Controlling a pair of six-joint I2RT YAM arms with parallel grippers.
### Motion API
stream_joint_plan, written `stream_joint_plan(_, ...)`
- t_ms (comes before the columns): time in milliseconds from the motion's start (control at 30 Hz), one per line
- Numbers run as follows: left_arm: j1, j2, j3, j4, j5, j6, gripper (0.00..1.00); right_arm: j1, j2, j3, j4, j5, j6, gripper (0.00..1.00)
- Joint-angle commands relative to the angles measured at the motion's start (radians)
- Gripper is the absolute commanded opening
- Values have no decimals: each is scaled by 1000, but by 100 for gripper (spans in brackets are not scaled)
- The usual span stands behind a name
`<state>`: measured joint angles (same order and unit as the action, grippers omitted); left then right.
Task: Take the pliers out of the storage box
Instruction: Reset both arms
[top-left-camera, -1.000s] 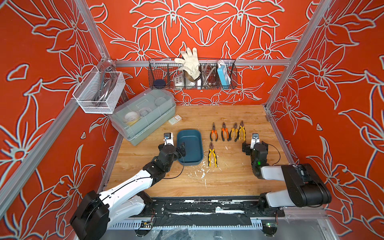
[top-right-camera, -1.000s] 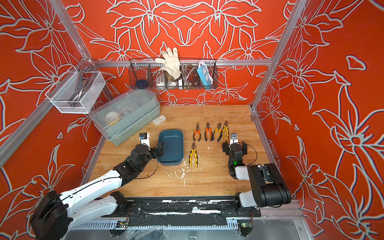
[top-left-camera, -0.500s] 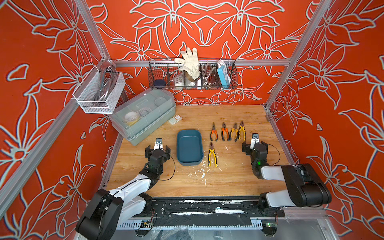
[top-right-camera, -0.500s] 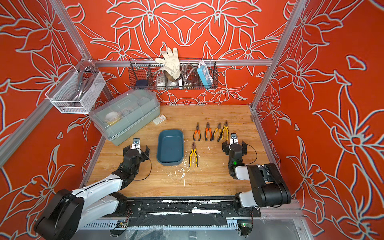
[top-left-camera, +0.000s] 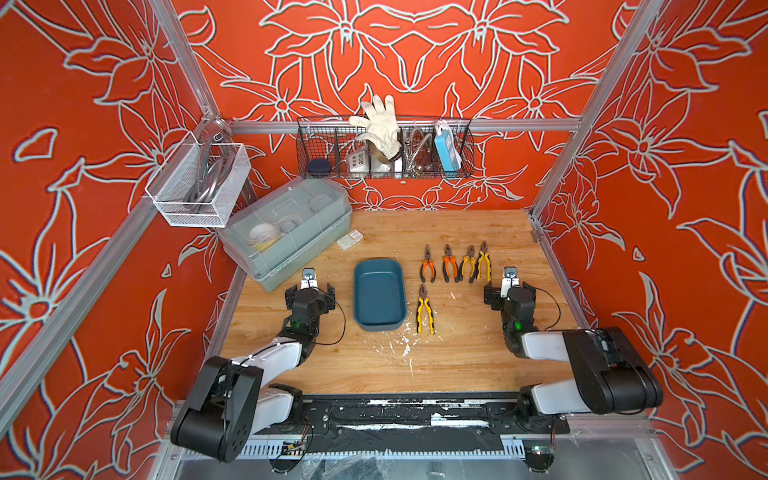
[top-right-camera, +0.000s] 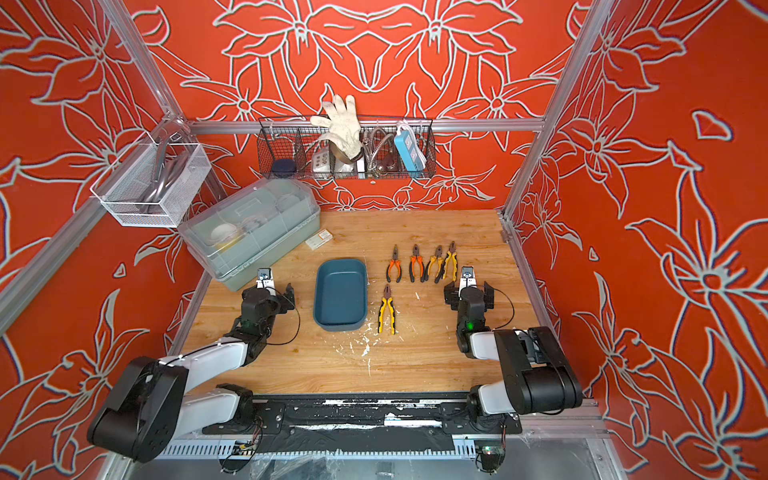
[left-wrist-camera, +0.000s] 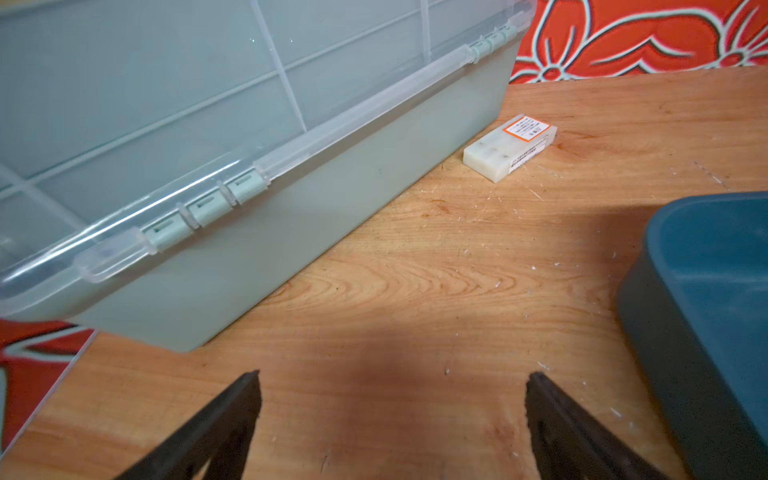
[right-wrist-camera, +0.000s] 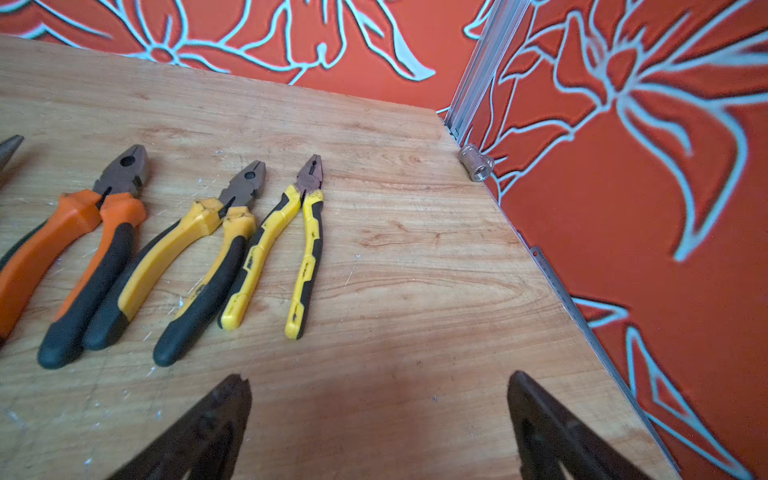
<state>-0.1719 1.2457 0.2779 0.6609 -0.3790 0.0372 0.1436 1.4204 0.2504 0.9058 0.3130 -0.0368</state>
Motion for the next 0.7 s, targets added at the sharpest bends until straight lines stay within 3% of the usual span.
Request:
stream_joint_plan(0, 18, 100, -37, 221, -2, 28, 98, -6, -6, 21, -1, -6, -2, 100)
stream_joint_plan(33, 18, 130, -48, 296, -9, 39, 98, -6, -6, 21, -1, -6, -2, 100)
stream_joint_plan(100, 25, 78, -25, 167, 10, 13, 98, -6, -6, 21, -1, -6, -2, 100)
stream_joint_plan(200, 34, 107, -12, 181, 13, 14, 98, -6, -6, 21, -3, -6, 0, 100)
stream_joint_plan(300, 48, 121, 50, 81, 30, 2, 98, -6, -5, 23, -2, -6, -1, 100)
stream_joint_plan(433, 64, 208, 230, -166, -2, -25, 98, -7, -5, 24, -5, -8, 0, 100)
stream_joint_plan(567, 26, 459, 564, -549, -29, 20, 98, -10, -6, 27, -11, -14, 2, 100)
stream_joint_plan(633, -34, 519, 590, -527, -149, 70, 98, -12, -6, 28, -15, -16, 3, 100)
stream_joint_plan(667, -38, 492, 561, -496, -139, 69, 98, -12, -5, 29, -16, -18, 3, 100)
